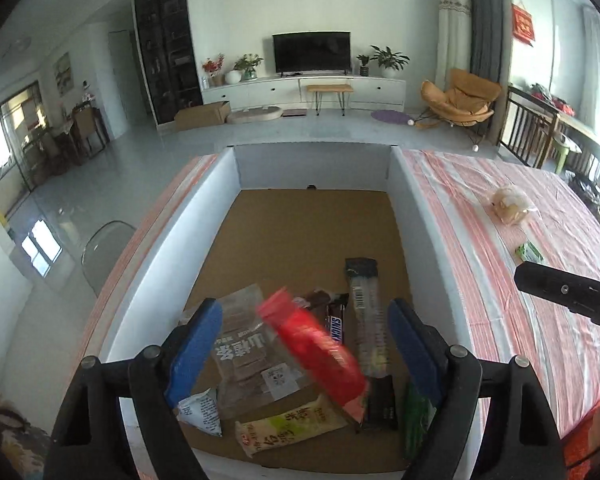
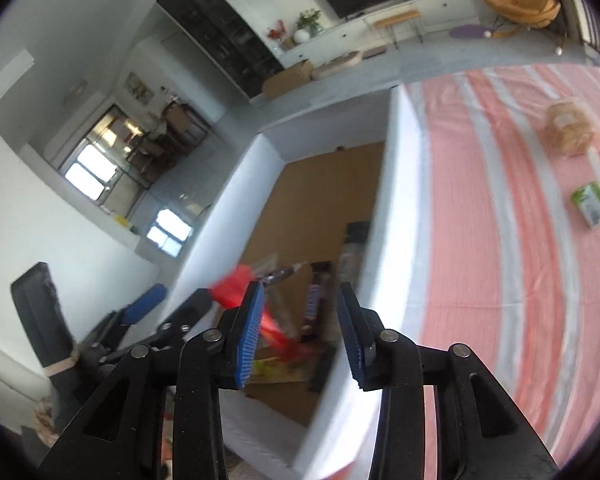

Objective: Organize snacks
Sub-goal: 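Carry both bags over the box and open both tools to drop them, then move the open left tool toward the green-and-white pack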

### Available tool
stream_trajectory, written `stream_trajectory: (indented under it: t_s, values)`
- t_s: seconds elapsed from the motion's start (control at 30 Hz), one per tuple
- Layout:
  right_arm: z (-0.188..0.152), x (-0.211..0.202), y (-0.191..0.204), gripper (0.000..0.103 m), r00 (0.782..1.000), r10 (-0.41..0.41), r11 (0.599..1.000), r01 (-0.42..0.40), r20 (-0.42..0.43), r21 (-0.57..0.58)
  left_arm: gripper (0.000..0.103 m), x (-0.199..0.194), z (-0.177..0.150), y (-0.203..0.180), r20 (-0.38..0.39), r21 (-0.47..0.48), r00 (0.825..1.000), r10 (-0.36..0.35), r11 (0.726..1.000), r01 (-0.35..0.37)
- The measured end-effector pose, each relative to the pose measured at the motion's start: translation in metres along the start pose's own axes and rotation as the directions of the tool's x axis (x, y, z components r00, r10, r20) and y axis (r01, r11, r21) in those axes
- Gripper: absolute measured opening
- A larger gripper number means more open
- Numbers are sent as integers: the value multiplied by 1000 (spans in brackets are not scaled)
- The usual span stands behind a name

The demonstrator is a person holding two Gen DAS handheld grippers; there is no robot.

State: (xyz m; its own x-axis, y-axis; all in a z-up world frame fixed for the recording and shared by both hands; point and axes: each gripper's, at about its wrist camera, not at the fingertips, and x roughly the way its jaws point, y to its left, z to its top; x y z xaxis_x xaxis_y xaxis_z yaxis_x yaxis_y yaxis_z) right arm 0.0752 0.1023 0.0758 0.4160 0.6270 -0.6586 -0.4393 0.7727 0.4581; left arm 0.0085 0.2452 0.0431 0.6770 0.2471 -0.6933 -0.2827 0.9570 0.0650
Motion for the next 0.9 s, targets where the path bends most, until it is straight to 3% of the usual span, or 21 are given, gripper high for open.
stream_trajectory:
  t_s: [0.07, 0.13, 0.2, 0.3, 0.37, 0.47, 0.63, 0.77, 0.83, 0.9]
  values:
    - [-12, -14, -35, 62, 985, -160, 986, 163, 65, -33, 85, -2, 4, -23, 19, 62, 1000, -21, 998, 20]
    - [-30, -19, -77, 63, 934, -346, 935, 351, 88, -47, 87, -6, 8, -48, 39, 116, 998, -47, 992, 42]
    - [-48, -23, -123, 63, 872, -487, 873, 488, 55, -10, 88, -9, 9, -70, 49, 158, 996, -75, 985, 66]
    - [-73, -35, -179, 63, 813, -583, 810, 580, 7, 82, 88, -12, 12, -97, 47, 200, 993, -105, 975, 94]
    - [-85, -47, -199, 63, 795, -606, 788, 602, -8, 133, 88, -16, 14, -112, 43, 219, 991, -124, 969, 112]
    - [-89, -61, -216, 63, 808, -590, 784, 575, -9, 234, 88, -20, 17, -131, 44, 248, 990, -133, 962, 118]
    - [-92, -65, -213, 63, 804, -595, 782, 579, 0, 234, 89, -26, 19, -153, 33, 287, 988, -150, 949, 134]
    - [-96, -65, -213, 63, 807, -591, 781, 571, 2, 253, 89, -15, 20, -176, -54, 330, 975, -215, 918, 221]
    - [-100, -67, -216, 63, 812, -584, 780, 560, 1, 279, 89, -5, 24, -189, -150, 327, 945, -292, 887, 326]
    - [-102, -70, -219, 63, 819, -574, 781, 544, 7, 308, 89, 6, 33, -206, -246, 299, 892, -379, 846, 442]
